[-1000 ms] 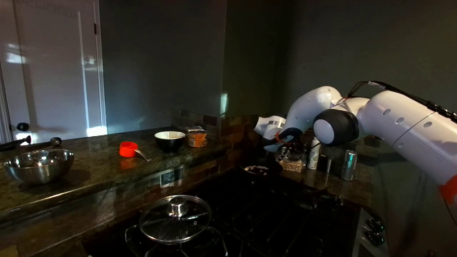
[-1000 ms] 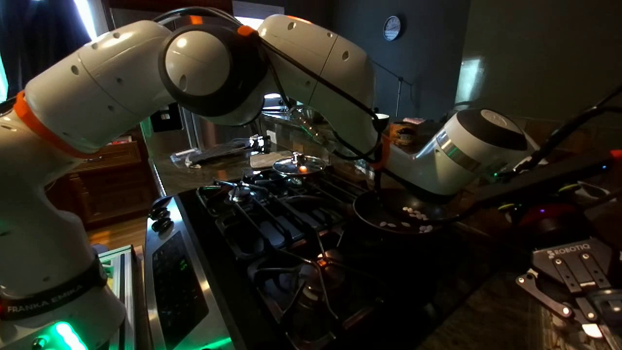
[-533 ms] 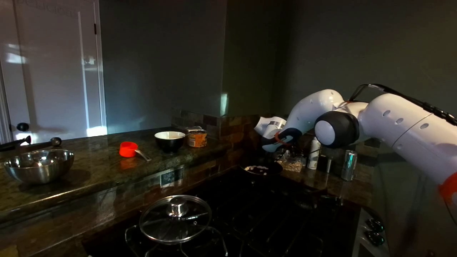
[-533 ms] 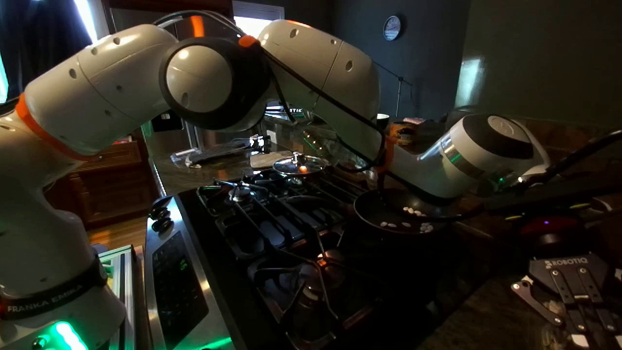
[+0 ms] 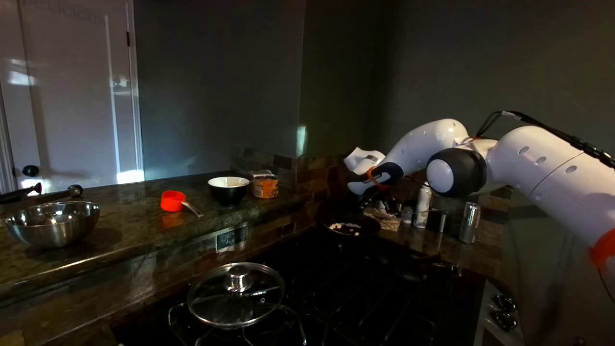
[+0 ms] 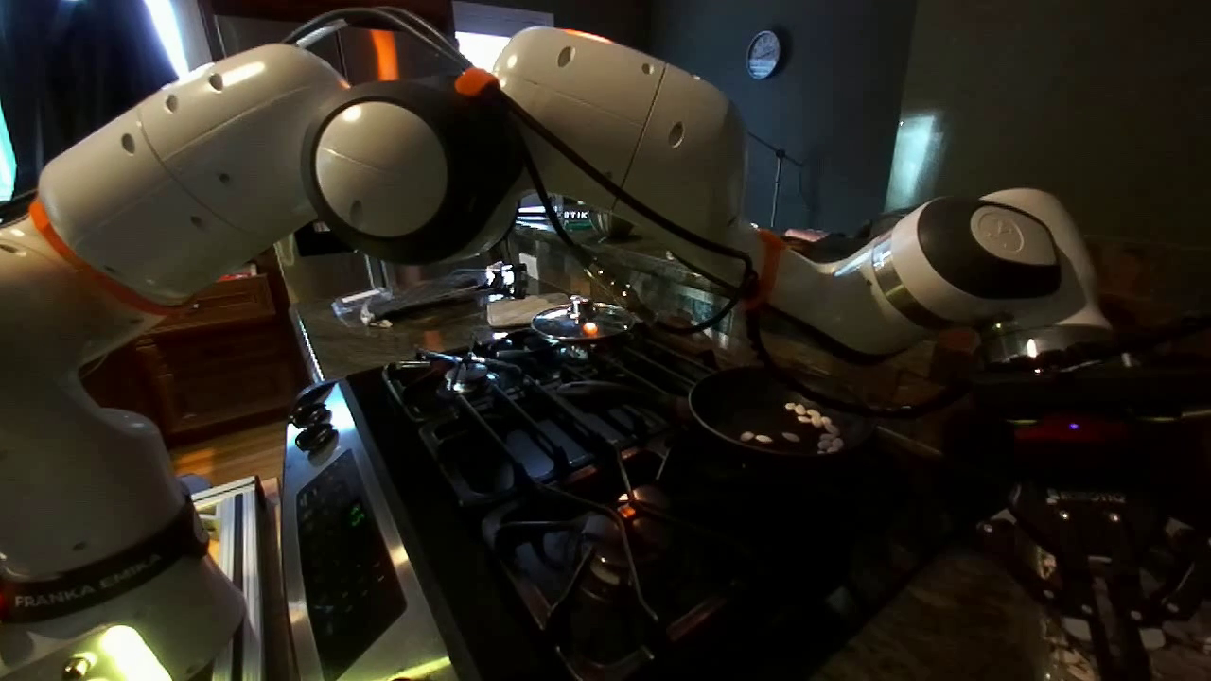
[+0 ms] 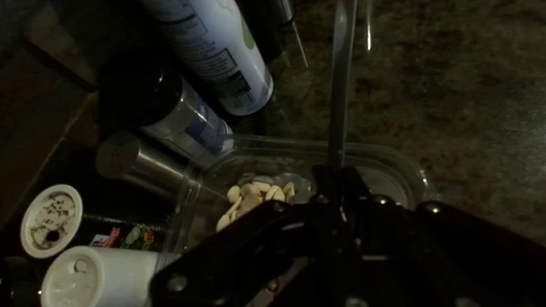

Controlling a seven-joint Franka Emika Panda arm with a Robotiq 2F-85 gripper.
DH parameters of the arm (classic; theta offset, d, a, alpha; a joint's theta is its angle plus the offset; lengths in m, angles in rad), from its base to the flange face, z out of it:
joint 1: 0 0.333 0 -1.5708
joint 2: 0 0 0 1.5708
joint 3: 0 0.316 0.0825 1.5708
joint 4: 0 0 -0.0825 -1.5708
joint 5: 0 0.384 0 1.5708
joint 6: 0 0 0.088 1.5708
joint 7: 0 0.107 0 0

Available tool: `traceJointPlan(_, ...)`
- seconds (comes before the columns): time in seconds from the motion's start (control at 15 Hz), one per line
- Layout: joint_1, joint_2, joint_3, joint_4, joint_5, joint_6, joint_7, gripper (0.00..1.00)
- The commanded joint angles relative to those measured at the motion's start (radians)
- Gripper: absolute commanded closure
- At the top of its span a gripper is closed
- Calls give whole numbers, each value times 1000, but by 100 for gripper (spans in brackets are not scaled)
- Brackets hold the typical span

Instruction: Put the spoon in the bowl

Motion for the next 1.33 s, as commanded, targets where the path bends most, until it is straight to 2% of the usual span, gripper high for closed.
traceJointPlan(0.0, -20, 27, -10, 64, 80, -14, -89, 97)
traceJointPlan(0.33, -60, -22, 7, 38, 81, -9, -86, 97)
traceJointPlan(0.67, -59, -75, 15, -3, 67, 26, -71, 97)
traceJointPlan(1.0, -62, -108, 34, -19, 80, -4, -89, 95)
traceJointPlan(1.07, -68, -115, 43, -28, 90, -4, -96, 65)
traceJointPlan(1.13, -77, -121, 53, -41, 102, 5, -101, 69)
traceJointPlan(1.2, -88, -128, 66, -57, 116, 28, -106, 69)
traceJointPlan(1.27, -95, -132, 71, -68, 128, 34, -101, 64)
